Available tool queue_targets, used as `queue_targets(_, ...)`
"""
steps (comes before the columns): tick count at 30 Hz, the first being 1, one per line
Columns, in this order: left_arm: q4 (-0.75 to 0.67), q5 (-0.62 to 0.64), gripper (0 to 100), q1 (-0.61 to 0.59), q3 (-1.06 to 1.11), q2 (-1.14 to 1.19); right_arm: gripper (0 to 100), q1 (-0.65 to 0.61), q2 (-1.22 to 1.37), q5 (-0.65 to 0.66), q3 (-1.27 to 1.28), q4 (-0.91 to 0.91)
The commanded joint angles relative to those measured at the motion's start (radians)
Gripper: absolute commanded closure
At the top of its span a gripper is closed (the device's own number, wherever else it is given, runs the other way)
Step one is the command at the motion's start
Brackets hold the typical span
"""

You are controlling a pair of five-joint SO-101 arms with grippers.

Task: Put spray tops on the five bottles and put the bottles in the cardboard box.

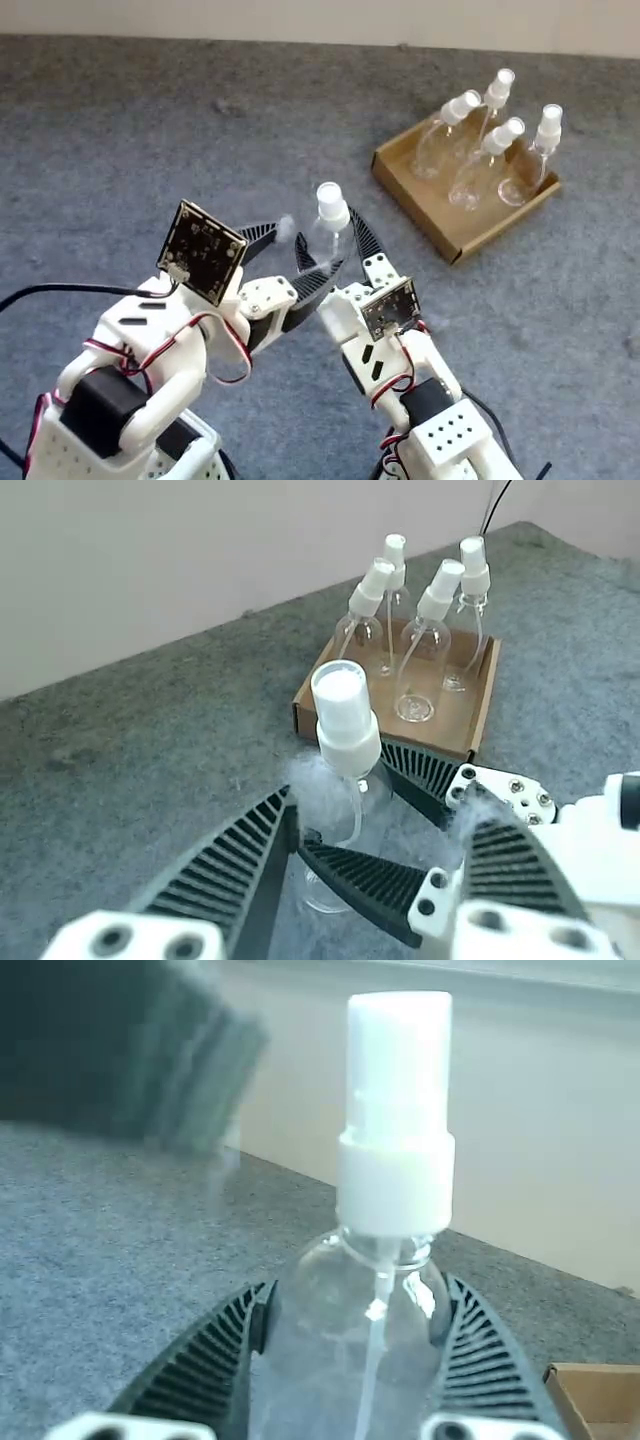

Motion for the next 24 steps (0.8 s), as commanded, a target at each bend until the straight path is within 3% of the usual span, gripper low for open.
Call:
queue_targets(1, 0.037, -0.009, 90, 0.010, -0.059, -0.008, 85.0, 0.001, -0.010, 0.006, 0.128, 0.010)
queue_targets(4, 0.037, -0.009, 100, 0.010, -0.059, -0.008, 85.0, 0.001, -0.010, 0.006, 0.128, 0.010)
queue_targets(12, 0.038, -0.009, 99, 0.012, -0.005, -0.156, 85.0, 0.001, -0.008, 0.006, 0.128, 0.010)
queue_targets(17, 0.031, -0.014, 99, 0.012, 0.205, -0.375, 85.0, 0.001, -0.008, 0.006, 0.128, 0.010)
queue_targets(24, 0.031, -0.180, 99, 0.012, 0.450, -0.576, 85.0, -0.004, -0.013, 0.006, 0.127, 0.077)
